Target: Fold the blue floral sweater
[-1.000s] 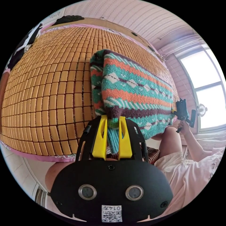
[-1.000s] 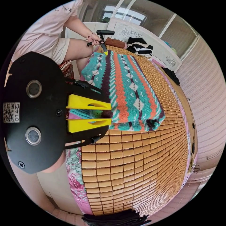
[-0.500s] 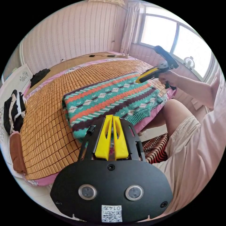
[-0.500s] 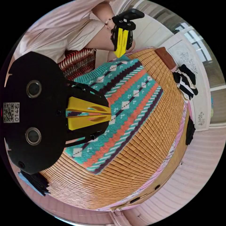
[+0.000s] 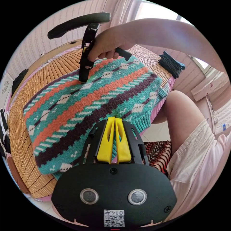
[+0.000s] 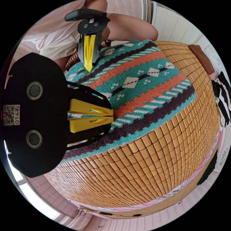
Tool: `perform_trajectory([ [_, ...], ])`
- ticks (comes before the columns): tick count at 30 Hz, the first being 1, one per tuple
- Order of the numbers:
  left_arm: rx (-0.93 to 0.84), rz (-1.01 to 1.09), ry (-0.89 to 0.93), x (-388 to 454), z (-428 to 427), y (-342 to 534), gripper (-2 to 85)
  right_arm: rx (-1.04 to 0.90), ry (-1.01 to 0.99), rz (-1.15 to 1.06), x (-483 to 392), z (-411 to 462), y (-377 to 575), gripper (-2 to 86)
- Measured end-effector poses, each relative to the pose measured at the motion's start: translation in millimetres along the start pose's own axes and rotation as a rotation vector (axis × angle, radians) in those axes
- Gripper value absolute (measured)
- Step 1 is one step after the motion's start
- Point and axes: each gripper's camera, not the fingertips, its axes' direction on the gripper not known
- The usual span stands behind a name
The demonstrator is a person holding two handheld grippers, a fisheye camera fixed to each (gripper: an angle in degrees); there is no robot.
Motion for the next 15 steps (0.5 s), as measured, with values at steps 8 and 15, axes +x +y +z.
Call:
perform_trajectory([
  [8,-0.007,0.014,-0.024,27.3,15.7,12.9,-1.0,-0.045,0.029,0.039,22.6,20.9,-24.7,-0.5],
  [15,-0.010,0.022,0.035,28.3,26.8,16.2,-0.8,0.114,-0.060,0.129,49.2,20.6,23.4,-0.3],
])
